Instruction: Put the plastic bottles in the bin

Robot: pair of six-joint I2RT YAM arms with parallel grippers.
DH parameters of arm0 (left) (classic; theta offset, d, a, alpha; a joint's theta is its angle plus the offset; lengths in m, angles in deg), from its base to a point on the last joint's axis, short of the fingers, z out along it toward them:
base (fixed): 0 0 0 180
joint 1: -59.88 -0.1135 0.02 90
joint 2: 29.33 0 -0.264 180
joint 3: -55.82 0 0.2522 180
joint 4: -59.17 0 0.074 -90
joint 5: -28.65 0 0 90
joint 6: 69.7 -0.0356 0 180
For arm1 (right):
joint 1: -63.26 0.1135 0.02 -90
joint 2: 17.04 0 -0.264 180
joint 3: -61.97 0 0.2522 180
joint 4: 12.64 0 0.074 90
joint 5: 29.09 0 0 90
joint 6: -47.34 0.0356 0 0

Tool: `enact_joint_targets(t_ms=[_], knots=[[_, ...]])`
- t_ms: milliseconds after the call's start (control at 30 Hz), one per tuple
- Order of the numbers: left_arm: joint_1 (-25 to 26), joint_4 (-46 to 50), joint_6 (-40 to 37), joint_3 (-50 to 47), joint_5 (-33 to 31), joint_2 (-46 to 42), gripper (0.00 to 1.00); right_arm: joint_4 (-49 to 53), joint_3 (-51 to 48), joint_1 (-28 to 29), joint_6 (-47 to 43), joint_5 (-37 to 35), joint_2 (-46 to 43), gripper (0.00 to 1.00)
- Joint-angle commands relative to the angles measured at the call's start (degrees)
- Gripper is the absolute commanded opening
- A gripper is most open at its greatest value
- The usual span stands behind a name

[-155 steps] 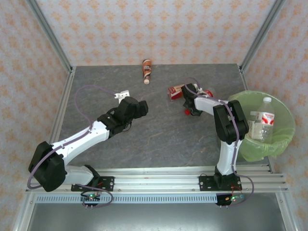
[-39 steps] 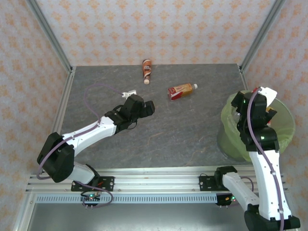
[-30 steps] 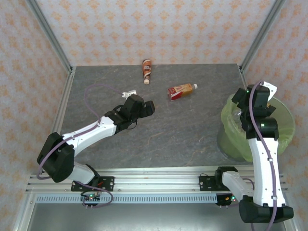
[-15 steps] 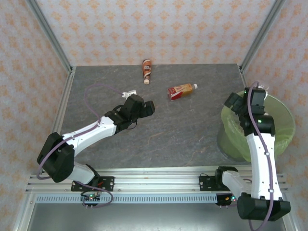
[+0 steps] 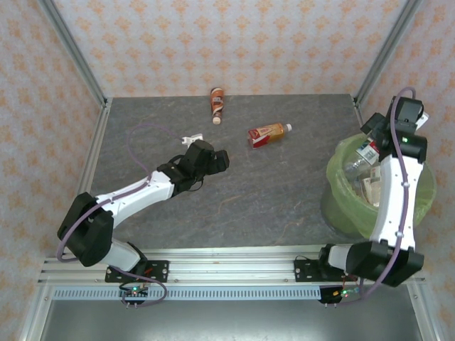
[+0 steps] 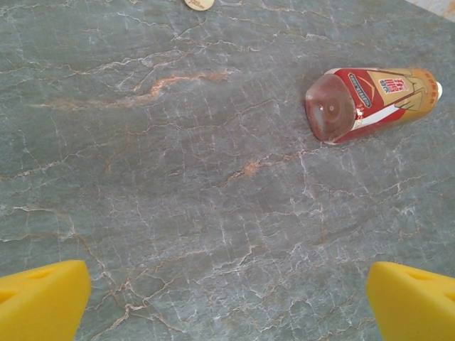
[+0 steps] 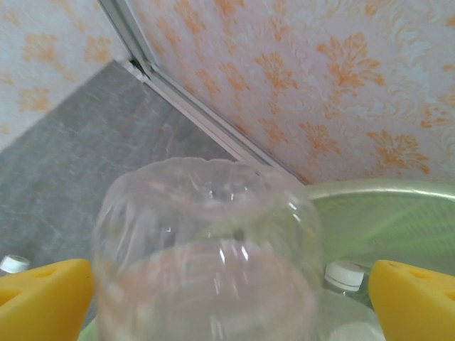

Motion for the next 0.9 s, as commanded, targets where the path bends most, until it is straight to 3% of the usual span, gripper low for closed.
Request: enact_joint_targets(t_ms=[0, 133, 367, 633, 867], knots=[[-0.4, -1.1, -1.7, 2.4, -1.3, 1.4, 1.00, 2.8, 3.6, -0.7, -2.6, 1.8, 2.1, 0.96], [-0.6, -1.6, -1.6, 3.9, 0.5, 3.6, 1.00, 2.1, 4.2, -0.7, -3.2, 1.3, 4.1, 0.88], [-0.7, -2.0, -1.4, 4.6, 1.8, 4.8, 1.00, -3.8, -0.4, -0.7, -4.7, 3.7, -4.4, 0.53], [-0.7, -2.6, -0.8, 4.3, 2.9, 5.4, 1.00, -11.7, -14.8, 1.1, -10.4, 9.2, -20.1, 0.50], [-0.7, -3.1, -0.6, 3.6, 3.5, 5.0, 1.00, -18.4, -25.8, 1.9, -10.1, 12.6, -27.7, 0.51]])
